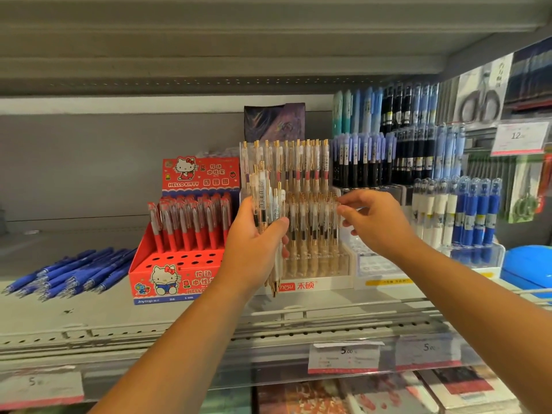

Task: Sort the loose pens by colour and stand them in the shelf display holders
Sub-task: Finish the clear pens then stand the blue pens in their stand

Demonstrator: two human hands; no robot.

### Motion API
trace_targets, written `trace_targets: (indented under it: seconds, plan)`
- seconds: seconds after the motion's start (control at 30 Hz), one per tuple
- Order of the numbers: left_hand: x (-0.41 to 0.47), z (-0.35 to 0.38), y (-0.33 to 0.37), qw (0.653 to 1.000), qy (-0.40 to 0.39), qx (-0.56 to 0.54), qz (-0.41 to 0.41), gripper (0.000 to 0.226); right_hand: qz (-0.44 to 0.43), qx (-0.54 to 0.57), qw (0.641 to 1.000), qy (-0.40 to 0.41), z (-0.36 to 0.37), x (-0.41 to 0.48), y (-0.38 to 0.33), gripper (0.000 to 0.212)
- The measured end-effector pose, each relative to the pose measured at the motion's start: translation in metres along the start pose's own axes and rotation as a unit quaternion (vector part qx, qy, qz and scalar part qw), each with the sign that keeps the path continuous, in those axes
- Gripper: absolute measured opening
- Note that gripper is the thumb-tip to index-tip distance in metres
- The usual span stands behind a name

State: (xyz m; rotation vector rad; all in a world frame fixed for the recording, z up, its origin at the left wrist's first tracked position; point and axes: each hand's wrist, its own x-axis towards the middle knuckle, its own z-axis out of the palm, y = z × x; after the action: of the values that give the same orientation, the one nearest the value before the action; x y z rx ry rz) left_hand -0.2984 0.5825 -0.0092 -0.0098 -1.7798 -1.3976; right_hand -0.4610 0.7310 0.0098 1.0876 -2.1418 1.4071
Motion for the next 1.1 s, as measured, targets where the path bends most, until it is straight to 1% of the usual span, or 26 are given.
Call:
trace_targets:
  seconds: [0.07, 0.13, 0.17, 0.23, 0.3, 0.37, 0.43, 0.53, 0.6, 0.67, 0.8, 0.97, 1.1]
  plan:
    - [0.000, -0.002, -0.001, 1.000, 0.000, -0.002, -0.004, 0.034, -0.002, -0.058, 0.998, 0.017, -0.001, -0.002, -0.003, 0.022]
    - [0.001, -0.005, -0.001, 1.000, 0.001, -0.003, -0.004, 0.034, -0.004, -0.071, 0.997, 0.030, -0.003, -0.004, -0.009, 0.031]
    - [0.002, -0.007, 0.000, 1.000, 0.002, 0.000, -0.003, 0.034, -0.012, -0.066, 0.997, 0.037, -0.005, -0.005, -0.014, 0.032]
    - [0.002, -0.013, 0.002, 1.000, -0.002, 0.006, -0.006, 0.033, -0.038, -0.053, 0.997, 0.036, -0.009, -0.008, -0.026, 0.024]
    - [0.003, -0.019, 0.003, 1.000, -0.011, 0.012, -0.014, 0.031, -0.037, 0.004, 0.999, -0.011, -0.007, -0.013, -0.042, 0.012]
    - [0.003, -0.024, 0.004, 1.000, -0.016, 0.011, -0.020, 0.030, -0.012, 0.093, 0.993, -0.066, 0.002, -0.020, -0.060, 0.006]
    - [0.004, -0.027, 0.005, 0.999, -0.028, 0.024, -0.011, 0.032, 0.006, 0.144, 0.984, -0.106, 0.014, -0.028, -0.076, 0.006]
    - [0.002, -0.031, 0.008, 0.997, -0.061, 0.051, 0.011, 0.036, 0.034, 0.203, 0.969, -0.136, 0.034, -0.033, -0.093, 0.016]
    - [0.000, -0.035, 0.009, 0.995, -0.075, 0.058, 0.014, 0.039, 0.069, 0.238, 0.960, -0.134, 0.043, -0.033, -0.098, 0.019]
    - [-0.002, -0.040, 0.008, 0.994, -0.083, 0.072, 0.011, 0.039, 0.093, 0.263, 0.951, -0.134, 0.048, -0.034, -0.101, 0.018]
    - [-0.006, -0.052, 0.001, 0.994, -0.084, 0.064, 0.006, 0.031, 0.091, 0.271, 0.949, -0.135, 0.057, -0.035, -0.102, 0.014]
    - [-0.004, -0.059, -0.002, 0.998, -0.034, 0.041, 0.014, 0.037, 0.093, 0.287, 0.949, -0.095, 0.063, -0.028, -0.107, 0.011]
    - [-0.005, -0.058, -0.002, 0.998, 0.002, 0.062, 0.016, 0.031, 0.058, 0.284, 0.956, -0.036, 0.062, -0.019, -0.112, 0.017]
